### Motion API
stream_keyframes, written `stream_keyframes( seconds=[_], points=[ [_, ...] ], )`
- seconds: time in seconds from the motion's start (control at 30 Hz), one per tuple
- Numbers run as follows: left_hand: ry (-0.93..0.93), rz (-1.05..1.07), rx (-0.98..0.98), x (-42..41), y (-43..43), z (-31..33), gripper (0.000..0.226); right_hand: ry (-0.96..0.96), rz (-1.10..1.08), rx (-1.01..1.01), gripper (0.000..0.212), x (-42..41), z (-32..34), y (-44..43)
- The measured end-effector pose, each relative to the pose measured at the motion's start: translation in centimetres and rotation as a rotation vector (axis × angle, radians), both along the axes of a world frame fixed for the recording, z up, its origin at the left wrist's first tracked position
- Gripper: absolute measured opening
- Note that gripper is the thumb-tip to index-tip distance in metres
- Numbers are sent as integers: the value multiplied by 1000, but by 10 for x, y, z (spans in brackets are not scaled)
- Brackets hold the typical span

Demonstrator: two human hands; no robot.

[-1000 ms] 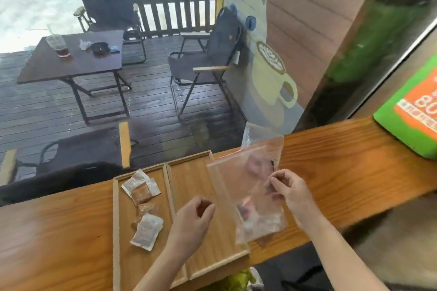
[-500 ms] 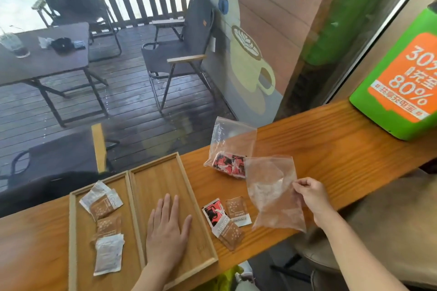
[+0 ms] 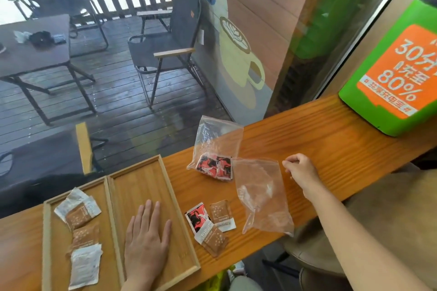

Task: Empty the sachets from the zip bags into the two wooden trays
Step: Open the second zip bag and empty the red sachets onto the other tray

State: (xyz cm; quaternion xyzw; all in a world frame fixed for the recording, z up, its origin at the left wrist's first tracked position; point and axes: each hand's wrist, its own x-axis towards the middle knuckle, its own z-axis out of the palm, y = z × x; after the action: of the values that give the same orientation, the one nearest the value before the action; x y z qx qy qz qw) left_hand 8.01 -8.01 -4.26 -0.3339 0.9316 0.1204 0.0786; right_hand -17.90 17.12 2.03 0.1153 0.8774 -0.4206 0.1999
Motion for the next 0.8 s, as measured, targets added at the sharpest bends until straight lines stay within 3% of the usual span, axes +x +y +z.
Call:
stream_keyframes(
  seconds=[0.17,0.27,0.5,0.53,0.63,0.7,0.8],
  points=[
    [-54,20,59,-1,-1,3,75,-6,81,-70,17,-23,0,-51],
    [-52,19,66,0,-3,3,69,-57,164,-56,31,-30,-5,-83],
    [-28,32,69,1,-2,-1,65,-269,36,-271,54,-39,-21,-127],
    [-34,33,73,1,-2,-1,64,-282,55,-275,50,-39,-23,-131],
    [-47,38,75,1,-2,1,61,-238,173,-282,8,-35,-24,-139],
    [-53,47,102,0,-2,3,59,-207,257,-335,21,-32,-22,-142],
    [-66,44,112,0,-1,4,58,-180,353,-452,23,-25,-5,-148]
  ],
)
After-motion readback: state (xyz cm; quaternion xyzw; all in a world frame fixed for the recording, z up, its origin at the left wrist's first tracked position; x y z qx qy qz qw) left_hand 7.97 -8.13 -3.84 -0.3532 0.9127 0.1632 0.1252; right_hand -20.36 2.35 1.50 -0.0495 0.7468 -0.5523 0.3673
